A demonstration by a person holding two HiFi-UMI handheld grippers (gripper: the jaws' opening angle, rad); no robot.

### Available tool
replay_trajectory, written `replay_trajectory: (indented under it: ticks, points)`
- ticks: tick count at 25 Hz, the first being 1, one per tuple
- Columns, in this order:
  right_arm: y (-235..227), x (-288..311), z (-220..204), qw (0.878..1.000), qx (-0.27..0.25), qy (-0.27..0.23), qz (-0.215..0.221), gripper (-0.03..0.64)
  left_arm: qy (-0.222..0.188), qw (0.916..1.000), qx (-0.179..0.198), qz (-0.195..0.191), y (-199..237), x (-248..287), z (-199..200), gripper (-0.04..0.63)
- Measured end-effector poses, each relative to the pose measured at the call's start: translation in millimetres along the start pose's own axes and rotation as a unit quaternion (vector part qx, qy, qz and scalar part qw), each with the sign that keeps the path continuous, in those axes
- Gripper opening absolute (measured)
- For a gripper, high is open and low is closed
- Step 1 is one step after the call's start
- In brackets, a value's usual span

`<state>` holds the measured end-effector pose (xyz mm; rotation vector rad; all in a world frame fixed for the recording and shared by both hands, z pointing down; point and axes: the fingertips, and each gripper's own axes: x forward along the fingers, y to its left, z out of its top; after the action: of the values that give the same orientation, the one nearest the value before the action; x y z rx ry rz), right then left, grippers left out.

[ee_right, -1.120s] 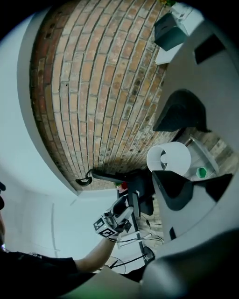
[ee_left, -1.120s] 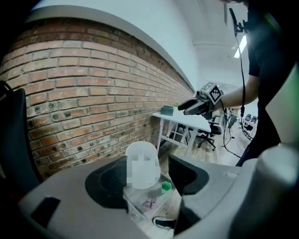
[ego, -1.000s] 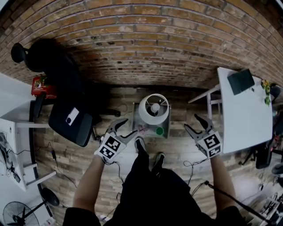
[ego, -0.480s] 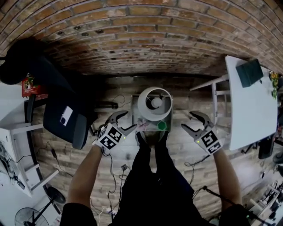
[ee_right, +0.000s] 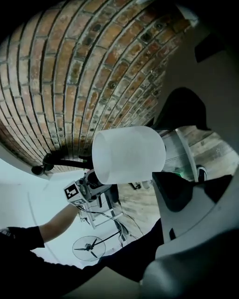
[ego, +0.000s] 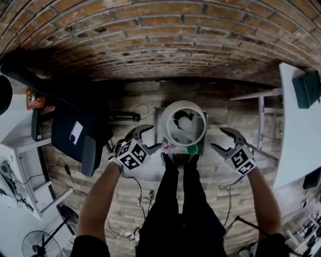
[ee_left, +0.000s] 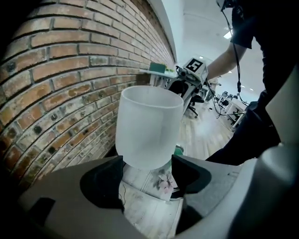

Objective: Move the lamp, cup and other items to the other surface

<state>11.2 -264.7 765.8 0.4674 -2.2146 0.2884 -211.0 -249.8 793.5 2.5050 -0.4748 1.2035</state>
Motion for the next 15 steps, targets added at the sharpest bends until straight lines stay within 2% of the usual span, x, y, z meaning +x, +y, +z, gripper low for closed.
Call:
replay_trajectory:
  ticks: [5, 11, 15]
  points:
    - [-7.6, 44.6, -31.7, 0.999, -0.036, 0.018, 0.023, 0.291, 0.042, 0.9985, 0.032, -0.018, 14.4, 35.9, -31.5, 0.314]
    - [-11.4, 89.0, -62.3, 0.997, -0.048, 0.039, 0.048, 0.322, 0.087, 0.9921, 0.089, -0.017, 29.7, 76.7, -62.0, 0.316]
    - [-10.1, 115.1, -73.4, 0.992, -0.078, 0.063, 0.072, 0.33, 0.096, 0.9902, 0.101, -0.017, 42.6, 100.6, -67.7, 0.318]
